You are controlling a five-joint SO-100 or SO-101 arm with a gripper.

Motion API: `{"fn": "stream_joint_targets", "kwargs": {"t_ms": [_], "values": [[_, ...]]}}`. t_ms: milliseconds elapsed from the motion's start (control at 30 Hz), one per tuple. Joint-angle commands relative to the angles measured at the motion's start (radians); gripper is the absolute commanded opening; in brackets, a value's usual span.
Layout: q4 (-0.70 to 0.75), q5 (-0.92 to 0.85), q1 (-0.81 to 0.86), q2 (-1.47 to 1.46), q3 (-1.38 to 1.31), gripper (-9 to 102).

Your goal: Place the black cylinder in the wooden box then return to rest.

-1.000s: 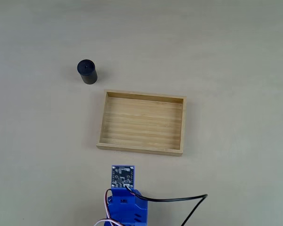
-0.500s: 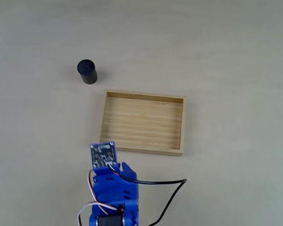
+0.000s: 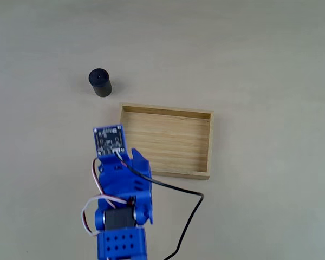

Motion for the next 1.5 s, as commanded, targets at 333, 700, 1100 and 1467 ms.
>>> {"fn": "stream_joint_targets", "kwargs": {"t_ms": [333,700,1100,1467], "values": [[-0.172,-0.017,-0.021,0.33,-0.403,25],[-0.201,-0.017,-0.044,0.534,-0.598,28],[-0.23,-0.026,-0.054,0.747,-0.793,28],[-0.233,-0.037,-0.057,0.896,-0.94,30]]}}
